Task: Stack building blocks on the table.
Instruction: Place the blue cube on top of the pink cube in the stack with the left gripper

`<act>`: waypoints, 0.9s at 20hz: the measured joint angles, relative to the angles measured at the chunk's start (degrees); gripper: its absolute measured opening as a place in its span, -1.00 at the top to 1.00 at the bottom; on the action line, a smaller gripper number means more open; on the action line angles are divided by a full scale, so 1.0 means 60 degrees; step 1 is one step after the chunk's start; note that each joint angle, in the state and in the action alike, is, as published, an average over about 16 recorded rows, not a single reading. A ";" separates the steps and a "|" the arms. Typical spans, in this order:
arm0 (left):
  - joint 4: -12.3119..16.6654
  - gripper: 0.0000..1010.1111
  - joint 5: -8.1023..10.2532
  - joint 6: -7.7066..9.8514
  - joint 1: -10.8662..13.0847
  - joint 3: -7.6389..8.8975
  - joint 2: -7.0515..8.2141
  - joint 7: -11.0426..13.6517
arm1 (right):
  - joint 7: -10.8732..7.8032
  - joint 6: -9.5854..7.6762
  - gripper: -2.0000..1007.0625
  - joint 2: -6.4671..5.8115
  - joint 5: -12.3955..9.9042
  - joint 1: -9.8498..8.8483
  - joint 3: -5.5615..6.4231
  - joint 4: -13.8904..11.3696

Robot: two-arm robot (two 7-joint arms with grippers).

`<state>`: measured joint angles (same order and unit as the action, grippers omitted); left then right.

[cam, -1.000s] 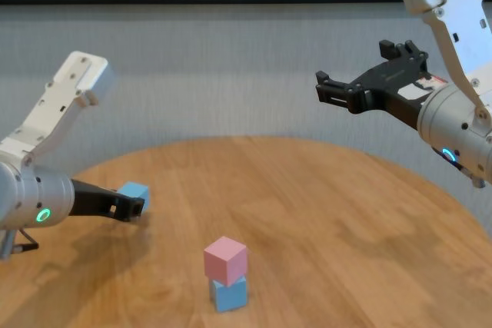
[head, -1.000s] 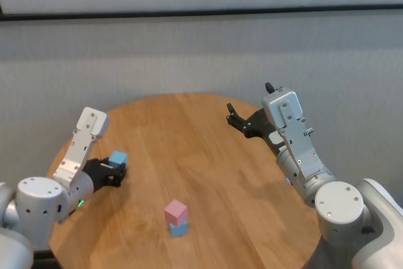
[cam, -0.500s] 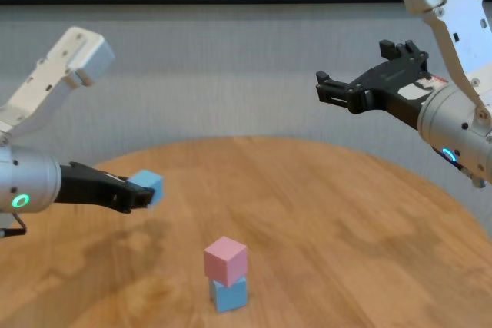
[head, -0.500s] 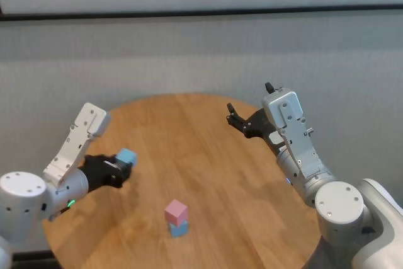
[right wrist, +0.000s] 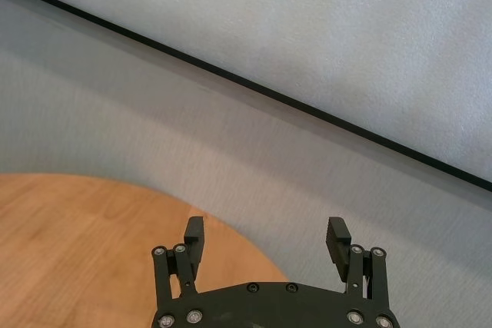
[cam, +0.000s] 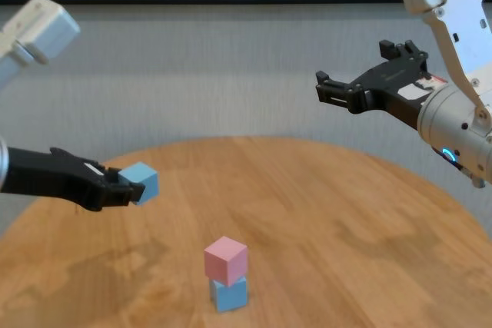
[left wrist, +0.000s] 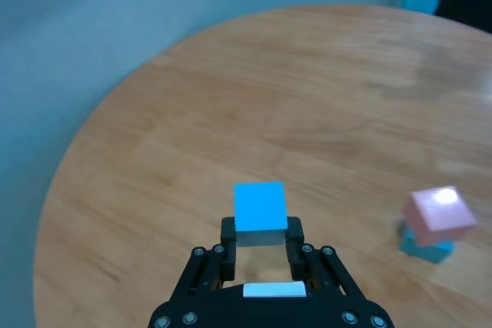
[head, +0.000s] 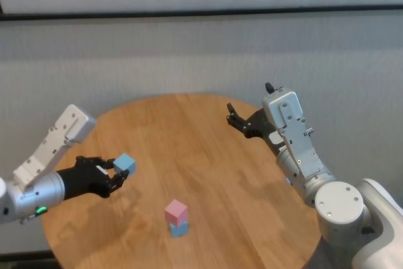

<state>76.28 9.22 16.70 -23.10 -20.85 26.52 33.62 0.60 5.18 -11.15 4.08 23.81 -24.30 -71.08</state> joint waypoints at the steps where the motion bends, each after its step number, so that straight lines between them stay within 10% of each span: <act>1: 0.0131 0.23 0.0074 -0.0027 0.0018 -0.0036 0.0119 0.0191 | 0.0000 0.0000 -0.99 0.0000 0.0000 0.0000 0.0000 0.0000; 18: 0.1135 0.24 0.1041 0.0496 -0.0443 -0.1143 0.1065 0.2769 | 0.0000 0.0000 -0.99 0.0000 0.0000 0.0000 0.0000 0.0000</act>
<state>83.10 15.47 19.68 -25.75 -27.71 32.91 50.24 0.60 5.18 -11.15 4.08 23.81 -24.30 -71.08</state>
